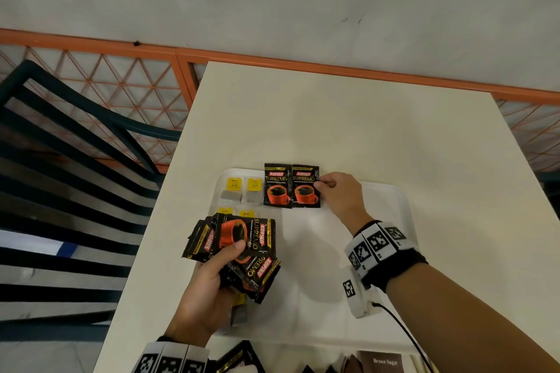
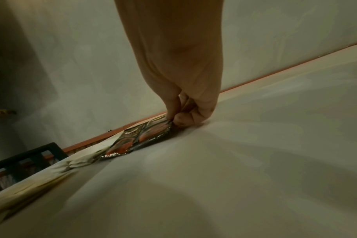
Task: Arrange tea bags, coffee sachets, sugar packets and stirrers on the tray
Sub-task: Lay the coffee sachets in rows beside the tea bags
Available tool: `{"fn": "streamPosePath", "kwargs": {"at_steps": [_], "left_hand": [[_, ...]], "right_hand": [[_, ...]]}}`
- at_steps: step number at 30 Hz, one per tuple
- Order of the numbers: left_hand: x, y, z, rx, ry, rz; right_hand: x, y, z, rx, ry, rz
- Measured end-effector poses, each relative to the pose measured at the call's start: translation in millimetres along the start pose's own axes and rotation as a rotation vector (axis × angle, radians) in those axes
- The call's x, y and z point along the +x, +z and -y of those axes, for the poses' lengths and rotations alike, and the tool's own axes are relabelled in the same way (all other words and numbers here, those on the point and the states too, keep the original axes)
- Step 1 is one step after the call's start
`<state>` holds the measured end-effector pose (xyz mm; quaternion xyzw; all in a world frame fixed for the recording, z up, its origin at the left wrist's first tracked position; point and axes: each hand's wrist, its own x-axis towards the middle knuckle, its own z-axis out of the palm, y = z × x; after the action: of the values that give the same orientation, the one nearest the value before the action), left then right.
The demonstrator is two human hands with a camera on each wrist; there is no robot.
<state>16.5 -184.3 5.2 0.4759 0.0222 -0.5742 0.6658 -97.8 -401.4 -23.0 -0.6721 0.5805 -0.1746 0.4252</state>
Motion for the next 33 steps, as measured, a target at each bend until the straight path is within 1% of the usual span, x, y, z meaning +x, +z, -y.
{"fn": "streamPosePath", "kwargs": {"at_steps": [6, 11, 15, 17, 20, 22, 23, 24, 25, 28, 29, 30, 31, 33], "left_hand": [[-1, 1, 0, 0.021, -0.013, -0.004], [-2, 0, 1, 0.024, -0.019, -0.014], [-2, 2, 1, 0.045, -0.011, -0.011], [-2, 2, 0, 0.062, -0.009, -0.016], [0, 3, 0, 0.064, -0.002, -0.017], [1, 3, 0, 0.069, 0.001, 0.002], [2, 4, 0, 0.070, 0.000, 0.013], [2, 5, 0, 0.071, 0.000, 0.019], [3, 6, -1, 0.077, -0.001, 0.024], [5, 10, -3, 0.062, -0.012, 0.049], [7, 10, -3, 0.054, -0.014, 0.052], [7, 10, -4, 0.048, -0.015, 0.051], [8, 11, -5, 0.043, -0.016, 0.049], [8, 9, -5, 0.044, -0.012, 0.043]], "right_hand": [[0, -4, -2, 0.088, 0.073, -0.005], [0, 2, -7, 0.047, 0.047, -0.018], [-1, 4, -7, 0.137, 0.072, -0.037], [-1, 4, -7, 0.146, 0.075, -0.040], [-1, 3, -7, 0.043, 0.026, -0.089], [-11, 0, 2, -0.013, -0.048, -0.122], [-19, -1, 9, -0.020, -0.099, -0.101], [-27, -2, 18, -0.016, -0.146, -0.037], [-35, -2, 25, -0.005, -0.181, 0.073], [-57, -2, 42, 0.030, -0.210, 0.534], [-61, 0, 43, 0.030, -0.215, 0.631], [-63, 1, 43, 0.037, -0.217, 0.681], [-65, 1, 43, 0.047, -0.218, 0.691], [-67, 0, 44, 0.049, -0.224, 0.672]]}}
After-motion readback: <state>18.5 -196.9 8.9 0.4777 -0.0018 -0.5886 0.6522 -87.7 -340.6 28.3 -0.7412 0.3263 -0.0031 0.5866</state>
